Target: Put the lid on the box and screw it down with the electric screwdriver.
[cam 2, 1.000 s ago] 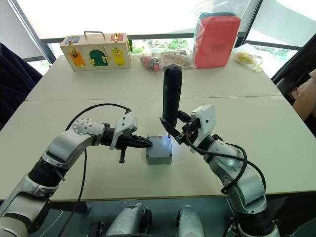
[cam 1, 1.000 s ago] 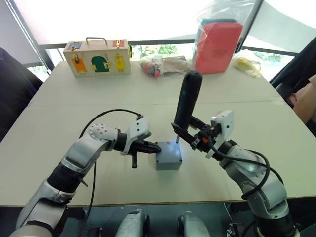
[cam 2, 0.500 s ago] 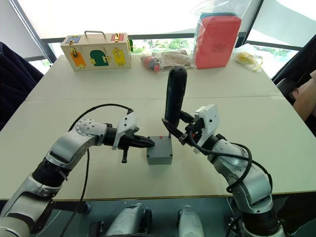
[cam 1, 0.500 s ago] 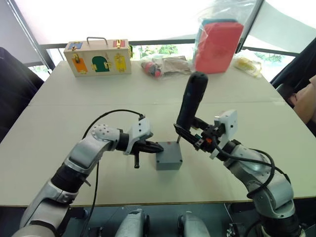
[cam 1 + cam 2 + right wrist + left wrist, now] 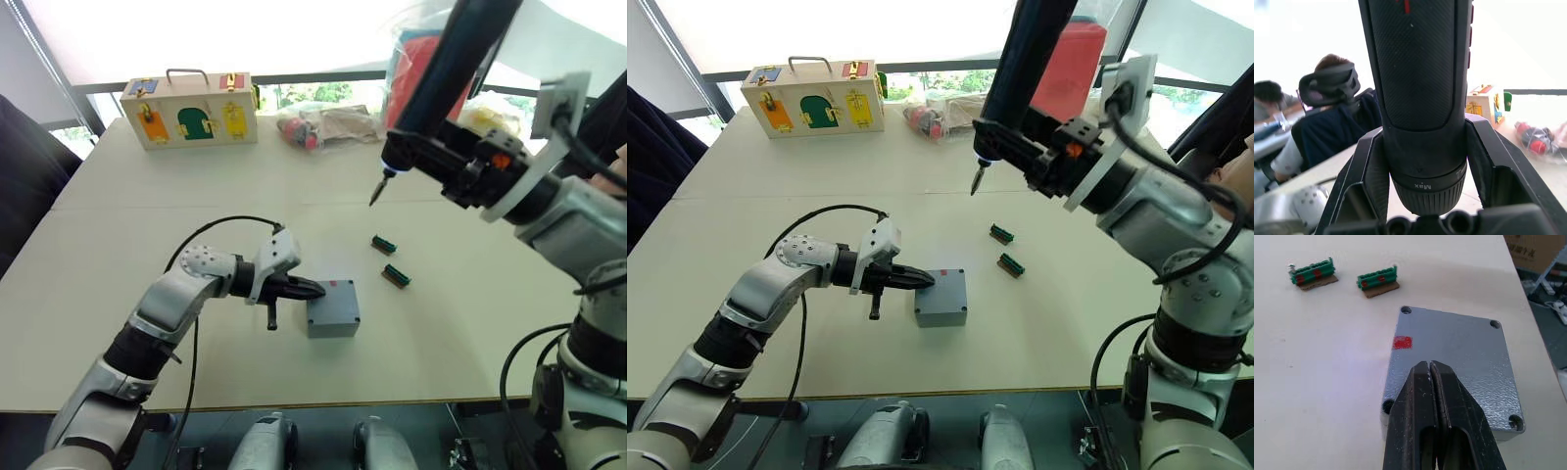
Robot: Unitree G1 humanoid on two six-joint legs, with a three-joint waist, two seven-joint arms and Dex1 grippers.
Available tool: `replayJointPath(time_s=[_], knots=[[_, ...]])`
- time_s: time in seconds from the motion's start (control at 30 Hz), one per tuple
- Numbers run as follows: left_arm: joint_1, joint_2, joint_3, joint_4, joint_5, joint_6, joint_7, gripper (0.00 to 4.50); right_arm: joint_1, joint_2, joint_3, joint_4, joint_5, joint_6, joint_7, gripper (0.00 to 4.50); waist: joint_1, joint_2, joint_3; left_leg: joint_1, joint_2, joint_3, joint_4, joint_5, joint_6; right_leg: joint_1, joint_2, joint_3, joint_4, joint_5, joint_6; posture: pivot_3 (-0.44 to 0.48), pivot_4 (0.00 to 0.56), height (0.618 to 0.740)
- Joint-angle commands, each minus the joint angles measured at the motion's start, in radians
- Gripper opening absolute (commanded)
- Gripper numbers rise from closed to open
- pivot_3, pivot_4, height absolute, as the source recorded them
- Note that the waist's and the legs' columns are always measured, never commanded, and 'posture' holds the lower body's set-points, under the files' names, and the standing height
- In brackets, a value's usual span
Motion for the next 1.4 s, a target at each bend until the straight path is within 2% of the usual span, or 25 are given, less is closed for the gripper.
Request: replayJointPath(time_s=[0.03,0.13,0.23,0.37,0.6,0.87,0.93,0.97,1.03,1.1,1.13,1.3,1.4], knots=[[-0.039,-0.016,0.128,-0.033,-0.099,0.068,0.037,0.0,-0.065,-0.141,-0.031,0.169,0.168,0.211,-0.116,1.79,0.0,0.0,0.003,-0.001,0.0,0.0,0.0,0.0,0.0,0.0,-0.001,0.0,0.0,0.0,-0.001,0.0,0.15,0.74],[-0.037,0.021,0.171,-0.081,-0.147,0.115,0.024,0.0,-0.069,-0.257,-0.016,0.29,0.227,0.345,-0.146,1.79,0.0,-0.001,0.004,-0.008,0.0,0.0,0.002,0.0,0.0,-0.005,-0.001,-0.001,-0.002,0.0,-0.003,0.0,0.15,0.74],[-0.01,0.106,0.171,-0.146,-0.153,0.138,-0.014,0.0,-0.053,-0.368,0.028,0.414,0.258,0.534,-0.136,1.79,-0.002,0.0,0.005,-0.015,0.0,0.001,0.002,0.001,-0.001,-0.012,-0.001,-0.001,-0.002,0.002,0.0,0.0,0.15,0.74],[0.044,0.192,0.148,-0.211,-0.142,0.125,-0.053,0.0,0.032,-0.444,0.112,0.584,0.298,0.585,-0.152,1.79,-0.006,0.001,0.005,-0.015,0.001,0.001,0.0,0.003,-0.004,-0.013,0.001,-0.001,-0.005,0.002,-0.001,0.0,0.15,0.74],[0.089,0.205,0.119,-0.253,-0.123,0.12,-0.029,0.0,0.073,-0.483,0.265,0.726,0.197,0.585,-0.156,1.79,-0.004,0.004,0.008,-0.016,0.001,0.003,0.002,0.002,0.0,-0.012,0.001,-0.001,-0.003,0.003,-0.004,0.0,0.15,0.74],[0.117,0.2,0.097,-0.264,-0.113,0.115,-0.002,0.0,0.013,-0.531,0.447,0.769,0.07,0.585,-0.037,1.79,-0.004,0.004,0.009,-0.016,0.0,0.003,0.002,0.003,0.001,-0.013,0.003,-0.002,-0.003,0.005,-0.002,0.0,0.15,0.74],[0.119,0.198,0.095,-0.266,-0.112,0.117,0.003,0.0,0.008,-0.537,0.483,0.758,0.038,0.585,-0.006,2.79,-0.003,0.004,0.008,-0.015,0.001,0.003,0.002,0.003,0.0,-0.013,0.003,-0.002,-0.003,0.005,-0.002,0.0,0.15,0.74],[0.12,0.197,0.095,-0.267,-0.112,0.116,0.005,0.0,0.011,-0.54,0.496,0.753,0.024,0.585,0.009,2.89,-0.003,0.004,0.008,-0.015,0.001,0.003,0.002,0.003,0.0,-0.012,0.004,-0.002,-0.003,0.005,-0.002,0.0,0.15,0.74],[0.121,0.196,0.093,-0.268,-0.109,0.116,0.009,0.0,0.017,-0.543,0.511,0.741,-0.006,0.585,0.037,3.67,-0.001,0.004,0.008,-0.015,0.0,0.003,0.002,0.003,0.001,-0.012,0.004,-0.002,-0.003,0.005,-0.002,0.0,0.15,0.74],[0.124,0.197,0.094,-0.266,-0.106,0.114,0.01,0.0,0.02,-0.539,0.512,0.737,-0.039,0.585,0.057,4.29,0.0,0.004,0.008,-0.015,0.0,0.003,0.002,0.003,0.001,-0.011,0.004,-0.003,-0.003,0.005,-0.002,0.0,0.15,0.74],[0.124,0.198,0.097,-0.264,-0.105,0.113,0.01,0.0,0.019,-0.533,0.503,0.738,-0.063,0.585,0.061,4.46,0.0,0.003,0.008,-0.014,0.0,0.003,0.003,0.003,0.001,-0.01,0.004,-0.003,-0.004,0.005,-0.002,0.0,0.15,0.74],[0.12,0.209,0.115,-0.235,-0.101,0.1,0.004,0.0,-0.006,-0.501,0.441,0.729,-0.143,0.585,0.101,4.46,0.001,0.003,0.008,-0.014,0.0,0.002,0.004,0.003,0.001,-0.008,0.003,-0.003,-0.004,0.005,-0.001,0.0,0.15,0.74],[0.117,0.207,0.141,-0.208,-0.117,0.106,0.005,0.0,-0.05,-0.515,0.396,0.659,-0.17,0.543,0.157,4.46,-0.001,0.003,0.009,-0.014,-0.001,0.002,0.004,0.003,0.001,-0.009,0.003,-0.003,-0.004,0.005,-0.001,0.0,0.15,0.74]])
